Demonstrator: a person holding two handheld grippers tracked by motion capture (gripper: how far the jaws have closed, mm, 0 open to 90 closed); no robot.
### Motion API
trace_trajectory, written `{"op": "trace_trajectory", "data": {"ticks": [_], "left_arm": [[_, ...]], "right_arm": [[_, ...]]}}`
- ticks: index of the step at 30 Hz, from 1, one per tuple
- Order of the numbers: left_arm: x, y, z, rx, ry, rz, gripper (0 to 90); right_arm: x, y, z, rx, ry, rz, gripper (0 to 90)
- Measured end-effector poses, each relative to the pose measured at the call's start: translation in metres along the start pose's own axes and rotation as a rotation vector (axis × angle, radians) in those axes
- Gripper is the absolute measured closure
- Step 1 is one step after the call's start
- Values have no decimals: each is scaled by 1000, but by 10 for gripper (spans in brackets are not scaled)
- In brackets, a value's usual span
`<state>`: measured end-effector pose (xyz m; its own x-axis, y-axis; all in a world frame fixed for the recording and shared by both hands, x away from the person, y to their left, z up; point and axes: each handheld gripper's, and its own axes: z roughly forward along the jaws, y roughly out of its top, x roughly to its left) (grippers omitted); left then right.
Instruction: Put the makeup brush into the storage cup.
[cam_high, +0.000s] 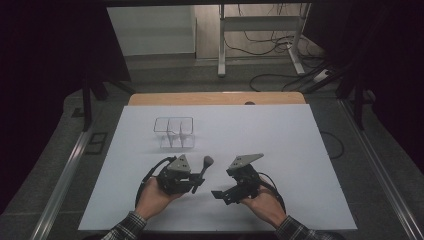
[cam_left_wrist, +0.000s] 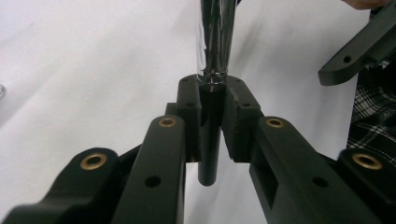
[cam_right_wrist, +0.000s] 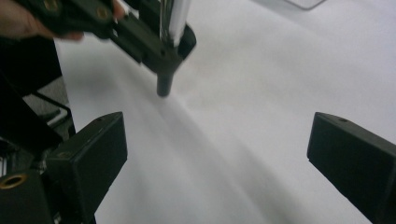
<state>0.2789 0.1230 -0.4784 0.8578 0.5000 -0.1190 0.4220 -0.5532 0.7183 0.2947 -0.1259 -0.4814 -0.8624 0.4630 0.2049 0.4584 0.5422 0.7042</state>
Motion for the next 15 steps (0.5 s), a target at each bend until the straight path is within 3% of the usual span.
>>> {"op": "trace_trajectory", "data": {"ticks": [7, 15], "left_arm": [[4, -2, -5, -10, 3, -11, 784], [8, -4, -9, -23, 6, -25, 783]], "right_arm": [[3, -2, 1, 45, -61, -63, 1], [2, -5, 3, 73, -66, -64, 0]]}}
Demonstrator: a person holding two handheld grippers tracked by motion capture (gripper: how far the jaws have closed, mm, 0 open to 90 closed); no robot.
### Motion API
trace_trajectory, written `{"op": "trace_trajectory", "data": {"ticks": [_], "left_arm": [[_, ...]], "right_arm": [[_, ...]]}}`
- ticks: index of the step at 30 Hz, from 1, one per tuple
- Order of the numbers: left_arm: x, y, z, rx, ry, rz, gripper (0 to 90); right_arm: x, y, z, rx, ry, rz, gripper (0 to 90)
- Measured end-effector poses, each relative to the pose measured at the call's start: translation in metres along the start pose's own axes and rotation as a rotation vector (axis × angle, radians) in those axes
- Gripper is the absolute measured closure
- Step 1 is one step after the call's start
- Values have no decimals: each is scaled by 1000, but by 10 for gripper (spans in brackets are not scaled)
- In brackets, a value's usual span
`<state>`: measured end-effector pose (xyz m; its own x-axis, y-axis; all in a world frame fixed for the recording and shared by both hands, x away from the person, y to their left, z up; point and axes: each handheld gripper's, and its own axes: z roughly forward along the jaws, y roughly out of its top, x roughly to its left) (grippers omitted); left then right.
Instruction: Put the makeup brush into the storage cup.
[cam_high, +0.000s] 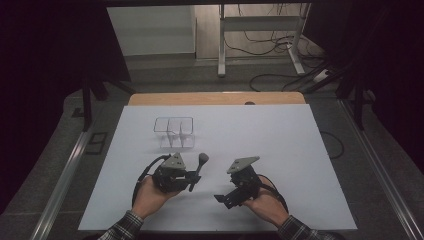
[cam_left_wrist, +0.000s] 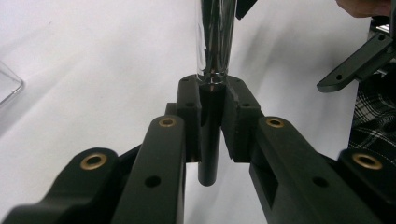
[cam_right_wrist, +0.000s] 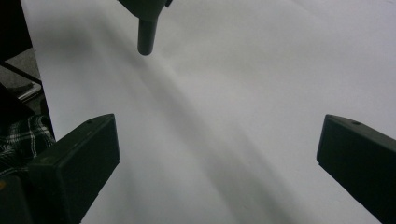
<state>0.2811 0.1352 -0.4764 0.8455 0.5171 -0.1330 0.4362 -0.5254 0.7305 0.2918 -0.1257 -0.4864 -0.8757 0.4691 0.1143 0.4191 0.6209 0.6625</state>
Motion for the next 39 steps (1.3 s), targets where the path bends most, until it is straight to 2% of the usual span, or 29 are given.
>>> {"op": "trace_trajectory", "data": {"ticks": [6, 11, 18, 31, 39], "left_arm": [[4, -2, -4, -13, 11, -9, 782], [7, -4, -8, -25, 14, -23, 782], [12, -6, -12, -47, 17, -46, 782], [18, -10, -17, -87, 24, -82, 781], [21, -12, -18, -106, 14, -106, 781]], "right_arm": [[-2, -2, -1, 19, -18, -10, 0], [-2, -3, -4, -2, -37, -8, 0], [-4, -8, -8, 4, -66, -20, 0], [-8, -18, -14, 14, -76, -6, 0], [-12, -24, -21, 8, -84, 20, 0]]}}
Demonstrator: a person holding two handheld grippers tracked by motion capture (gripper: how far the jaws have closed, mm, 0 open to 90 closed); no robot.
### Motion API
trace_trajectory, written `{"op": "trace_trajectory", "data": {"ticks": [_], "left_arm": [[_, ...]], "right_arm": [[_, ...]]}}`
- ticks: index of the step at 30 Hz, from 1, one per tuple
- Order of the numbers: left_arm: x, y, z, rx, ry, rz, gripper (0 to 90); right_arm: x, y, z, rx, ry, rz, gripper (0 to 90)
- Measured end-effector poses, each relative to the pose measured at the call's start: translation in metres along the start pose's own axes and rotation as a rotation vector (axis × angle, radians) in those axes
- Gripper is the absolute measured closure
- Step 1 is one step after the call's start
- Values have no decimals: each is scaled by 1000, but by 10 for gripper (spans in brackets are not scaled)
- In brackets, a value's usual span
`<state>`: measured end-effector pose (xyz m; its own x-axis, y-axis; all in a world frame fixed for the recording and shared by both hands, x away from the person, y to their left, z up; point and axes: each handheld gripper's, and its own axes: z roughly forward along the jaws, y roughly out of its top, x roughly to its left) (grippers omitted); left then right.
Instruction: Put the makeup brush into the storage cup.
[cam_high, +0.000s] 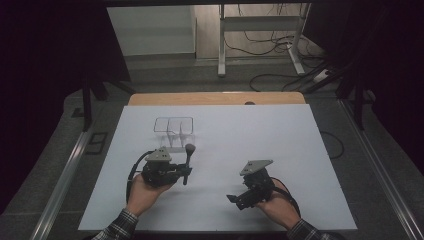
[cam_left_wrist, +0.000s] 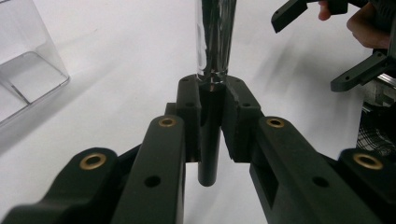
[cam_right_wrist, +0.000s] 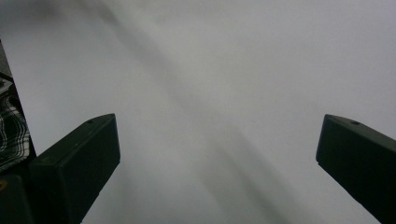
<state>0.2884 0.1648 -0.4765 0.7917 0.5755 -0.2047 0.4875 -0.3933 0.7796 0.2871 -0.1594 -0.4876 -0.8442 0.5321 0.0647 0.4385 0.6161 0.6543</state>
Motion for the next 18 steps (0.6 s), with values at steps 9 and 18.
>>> {"op": "trace_trajectory", "data": {"ticks": [9, 18], "left_arm": [[2, 0, -2, -16, 9, -10, 781], [4, 1, -4, -36, 13, -26, 781]], "right_arm": [[-3, -6, -5, 16, -28, -14, 0], [-10, -14, -16, 18, -67, -15, 0]]}}
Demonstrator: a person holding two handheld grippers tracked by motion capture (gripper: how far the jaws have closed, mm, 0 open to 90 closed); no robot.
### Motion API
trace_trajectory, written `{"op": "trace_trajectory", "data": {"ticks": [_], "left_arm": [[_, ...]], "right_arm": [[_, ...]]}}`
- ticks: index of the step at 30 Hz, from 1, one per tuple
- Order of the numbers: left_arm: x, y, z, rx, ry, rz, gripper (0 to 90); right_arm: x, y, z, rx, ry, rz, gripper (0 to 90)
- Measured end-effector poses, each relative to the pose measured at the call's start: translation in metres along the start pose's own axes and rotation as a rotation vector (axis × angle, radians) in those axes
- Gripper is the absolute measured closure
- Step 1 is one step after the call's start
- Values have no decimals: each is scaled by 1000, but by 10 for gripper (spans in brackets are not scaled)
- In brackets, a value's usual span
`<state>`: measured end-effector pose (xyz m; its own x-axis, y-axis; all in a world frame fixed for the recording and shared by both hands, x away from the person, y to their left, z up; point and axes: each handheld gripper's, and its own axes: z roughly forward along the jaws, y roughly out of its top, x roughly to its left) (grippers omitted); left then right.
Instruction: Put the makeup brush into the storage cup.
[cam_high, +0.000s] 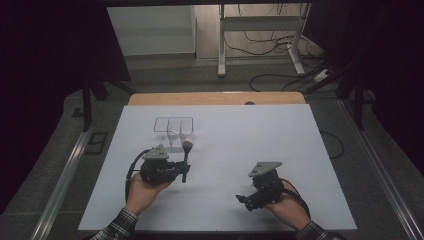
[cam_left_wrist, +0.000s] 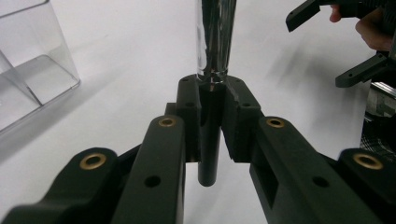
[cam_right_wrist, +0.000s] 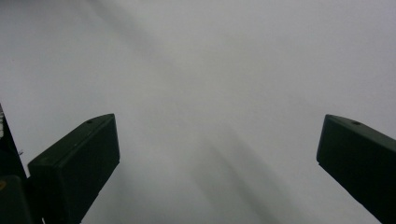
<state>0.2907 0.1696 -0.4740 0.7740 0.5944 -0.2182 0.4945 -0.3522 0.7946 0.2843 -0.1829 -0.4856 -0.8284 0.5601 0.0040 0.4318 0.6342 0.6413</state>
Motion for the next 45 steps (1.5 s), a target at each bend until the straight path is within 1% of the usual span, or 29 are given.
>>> {"op": "trace_trajectory", "data": {"ticks": [4, 12, 23, 26, 27, 32, 33, 40, 45], "left_arm": [[1, 3, -1, -7, 7, 3, 781], [7, 7, -3, -23, 21, 0, 781], [14, 14, -5, -39, 35, 3, 781], [16, 15, -6, -48, 35, -1, 781], [17, 16, -6, -49, 36, -2, 781], [20, 20, -7, -56, 39, -1, 781], [20, 20, -7, -58, 40, 1, 781], [23, 24, -8, -59, 45, 6, 781], [26, 27, -8, -59, 50, 9, 781]], "right_arm": [[-3, -3, -5, -9, -9, 19, 0], [-5, -9, -10, -6, -21, 11, 0], [-11, -16, -17, -14, -34, 29, 0], [-12, -19, -20, -20, -42, 47, 0], [-13, -20, -21, -23, -48, 45, 0], [-17, -25, -26, -30, -57, 63, 0], [-18, -26, -27, -28, -63, 60, 0], [-22, -35, -34, -30, -83, 88, 0], [-25, -42, -37, -17, -98, 108, 0]]}}
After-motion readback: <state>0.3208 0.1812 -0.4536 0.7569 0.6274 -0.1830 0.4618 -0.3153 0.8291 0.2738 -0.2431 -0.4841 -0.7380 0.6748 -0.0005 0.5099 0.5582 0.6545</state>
